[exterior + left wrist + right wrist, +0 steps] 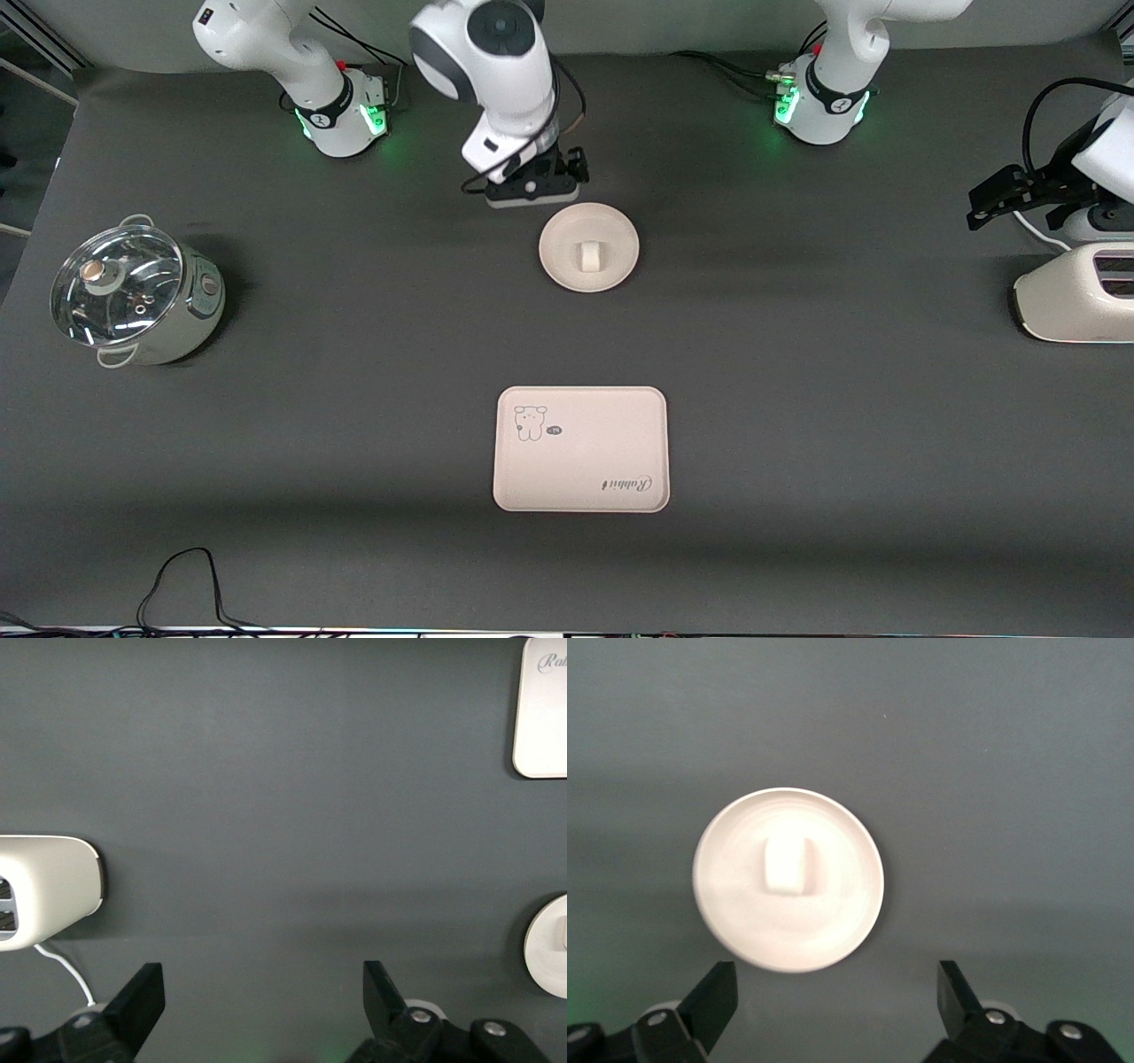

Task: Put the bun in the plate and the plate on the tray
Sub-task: 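Lower the right gripper and grasp the plate rim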

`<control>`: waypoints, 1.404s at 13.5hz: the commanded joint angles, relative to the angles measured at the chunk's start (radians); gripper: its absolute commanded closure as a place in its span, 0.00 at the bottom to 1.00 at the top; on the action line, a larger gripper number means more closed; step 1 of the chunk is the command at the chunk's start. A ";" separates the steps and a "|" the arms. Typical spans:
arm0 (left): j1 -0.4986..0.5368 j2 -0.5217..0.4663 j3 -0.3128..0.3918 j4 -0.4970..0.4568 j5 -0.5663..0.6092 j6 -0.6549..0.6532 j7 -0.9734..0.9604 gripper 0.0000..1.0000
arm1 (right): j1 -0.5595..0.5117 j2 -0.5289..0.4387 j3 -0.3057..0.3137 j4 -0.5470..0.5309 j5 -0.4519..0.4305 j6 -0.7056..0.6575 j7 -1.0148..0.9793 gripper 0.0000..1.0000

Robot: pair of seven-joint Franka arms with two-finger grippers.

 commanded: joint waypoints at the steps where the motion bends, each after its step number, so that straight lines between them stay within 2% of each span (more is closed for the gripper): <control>1: -0.006 -0.005 -0.002 0.058 0.028 -0.093 -0.022 0.00 | 0.003 0.018 -0.006 -0.133 -0.001 0.183 -0.025 0.00; 3: -0.011 0.012 -0.004 0.109 0.042 -0.153 -0.019 0.00 | 0.001 0.057 -0.006 -0.192 -0.041 0.283 -0.025 0.00; 6: -0.003 0.009 0.009 0.127 0.039 -0.188 -0.001 0.00 | -0.003 0.107 -0.009 -0.253 -0.039 0.470 -0.025 0.00; 10: -0.003 0.010 0.100 0.130 -0.042 -0.193 0.106 0.00 | -0.022 0.150 -0.009 -0.311 -0.030 0.641 -0.065 0.00; 11: -0.005 0.010 0.104 0.130 -0.042 -0.188 0.107 0.00 | -0.029 0.166 -0.008 -0.313 -0.025 0.670 -0.068 0.00; 17: -0.005 0.009 0.105 0.130 -0.039 -0.191 0.105 0.00 | -0.032 0.238 0.014 -0.307 0.083 0.725 -0.125 0.00; 19: -0.005 0.009 0.104 0.130 -0.038 -0.199 0.105 0.00 | -0.034 0.240 0.061 -0.305 0.198 0.721 -0.171 0.00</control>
